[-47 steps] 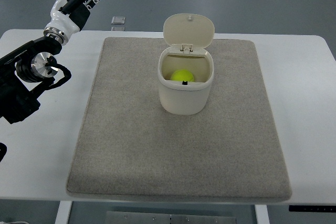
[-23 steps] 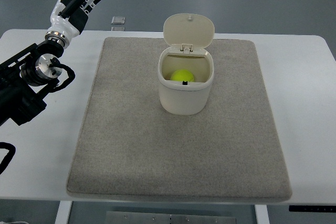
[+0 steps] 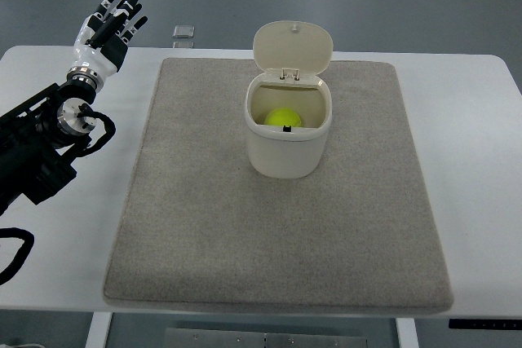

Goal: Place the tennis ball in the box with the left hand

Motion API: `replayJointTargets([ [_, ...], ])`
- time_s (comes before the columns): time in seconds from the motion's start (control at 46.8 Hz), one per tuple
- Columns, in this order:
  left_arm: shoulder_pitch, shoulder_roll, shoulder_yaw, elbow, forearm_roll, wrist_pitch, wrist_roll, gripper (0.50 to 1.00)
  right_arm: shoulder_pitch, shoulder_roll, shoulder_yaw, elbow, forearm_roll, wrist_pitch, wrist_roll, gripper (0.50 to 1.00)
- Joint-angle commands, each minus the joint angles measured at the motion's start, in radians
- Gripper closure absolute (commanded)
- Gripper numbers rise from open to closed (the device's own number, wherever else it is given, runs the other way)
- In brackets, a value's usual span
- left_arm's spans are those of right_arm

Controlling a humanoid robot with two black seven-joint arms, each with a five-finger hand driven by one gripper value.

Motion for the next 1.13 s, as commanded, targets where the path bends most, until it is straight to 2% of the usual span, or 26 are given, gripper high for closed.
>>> replayJointTargets([
  [0.0,0.000,0.000,0.000,0.000,-0.003,0.001,0.000,0.662,0.000,0.000,0.000,0.000,0.000,0.000,0.000,0.599],
  [0.214,-0.003,-0.001,-0.005,0.014,-0.003,0.004,-0.005,0.662,0.001,0.000,0.000,0.000,0.000,0.000,0.000,0.599],
  [0.427,-0.009,-0.055,-0.026,0.080,-0.002,0.011,-0.008,0.662,0.001,0.000,0.000,0.000,0.000,0.000,0.000,0.599],
  [1.111,-0.100,-0.055,-0.038,0.081,-0.003,0.087,-0.009,0.679,0.000,0.000,0.002,0.000,0.000,0.000,0.000,0.599],
])
